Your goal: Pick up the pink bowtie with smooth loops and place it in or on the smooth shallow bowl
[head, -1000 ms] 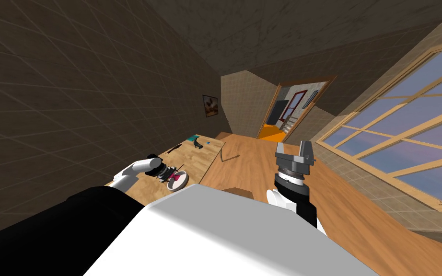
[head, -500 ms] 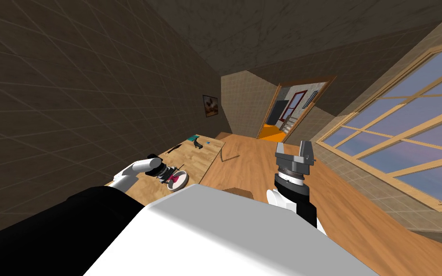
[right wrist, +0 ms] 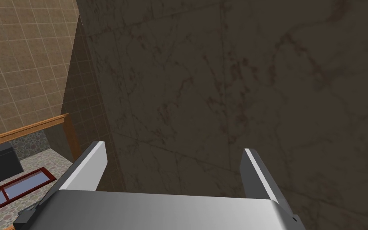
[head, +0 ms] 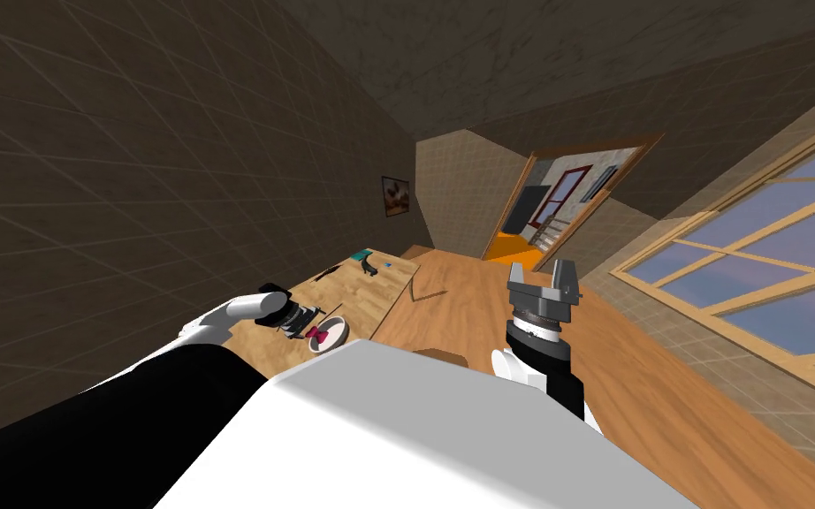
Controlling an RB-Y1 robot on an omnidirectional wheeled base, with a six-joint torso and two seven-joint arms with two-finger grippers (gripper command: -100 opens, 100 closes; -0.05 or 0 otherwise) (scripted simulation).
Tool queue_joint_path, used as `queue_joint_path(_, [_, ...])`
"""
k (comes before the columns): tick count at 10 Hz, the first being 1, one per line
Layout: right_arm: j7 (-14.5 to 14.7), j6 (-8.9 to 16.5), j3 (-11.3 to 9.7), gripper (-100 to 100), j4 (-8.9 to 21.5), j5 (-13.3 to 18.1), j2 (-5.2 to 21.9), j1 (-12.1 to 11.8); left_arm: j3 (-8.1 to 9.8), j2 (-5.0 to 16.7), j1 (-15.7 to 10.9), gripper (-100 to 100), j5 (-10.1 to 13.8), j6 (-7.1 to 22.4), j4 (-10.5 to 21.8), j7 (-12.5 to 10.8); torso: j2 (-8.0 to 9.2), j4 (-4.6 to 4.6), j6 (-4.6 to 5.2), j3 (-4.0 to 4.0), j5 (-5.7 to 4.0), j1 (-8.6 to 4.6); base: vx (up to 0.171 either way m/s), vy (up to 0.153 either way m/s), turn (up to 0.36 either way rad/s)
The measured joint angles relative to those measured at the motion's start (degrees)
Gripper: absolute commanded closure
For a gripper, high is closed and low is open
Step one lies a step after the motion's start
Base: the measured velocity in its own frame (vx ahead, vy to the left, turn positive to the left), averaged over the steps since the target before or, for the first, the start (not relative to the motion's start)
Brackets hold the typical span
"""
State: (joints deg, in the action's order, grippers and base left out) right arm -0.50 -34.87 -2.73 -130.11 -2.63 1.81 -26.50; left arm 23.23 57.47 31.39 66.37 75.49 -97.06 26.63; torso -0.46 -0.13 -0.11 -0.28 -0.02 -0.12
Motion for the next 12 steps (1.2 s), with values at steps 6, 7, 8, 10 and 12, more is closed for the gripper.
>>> queue_joint_path(6, [0.0, 0.0, 0.0, 0, 0.0, 0.0, 0.0, 0.0, 0.35, 7.4, 9.1, -100, 7.5, -6.3, -4.7, 0.0, 0.04, 0.01, 0.02, 0.02, 0.01, 0.01, 0.074, -0.007, 0.110])
queue_joint_path(7, [0.0, 0.0, 0.0, 0, 0.0, 0.0, 0.0, 0.0, 0.62, 9.0, 11.0, -100, 9.1, -7.5, -5.9, 0.0, -0.01, 0.01, -0.01, 0.00, 0.00, 0.00, 0.070, -0.014, 0.063])
queue_joint_path(8, [0.0, 0.0, 0.0, 0, 0.0, 0.0, 0.0, 0.0, 0.73, 9.8, 12.3, -100, 10.1, -8.4, -6.2, 0.3, 0.02, 0.00, 0.03, 0.01, 0.01, 0.01, 0.079, -0.010, 0.131])
queue_joint_path(10, [0.0, 0.0, 0.0, 0, 0.0, 0.0, 0.0, 0.0, 0.92, 12.2, 15.4, -100, 12.6, -10.5, -7.8, 0.4, 0.01, 0.00, 0.03, 0.00, 0.02, 0.04, 0.073, -0.005, 0.101])
queue_joint_path(12, [0.0, 0.0, 0.0, 0, 0.0, 0.0, 0.0, 0.0, 0.86, 14.5, 18.4, -100, 15.0, -12.7, -9.2, 0.6, 0.01, 0.00, 0.04, 0.00, 0.02, 0.01, 0.077, -0.014, 0.098])
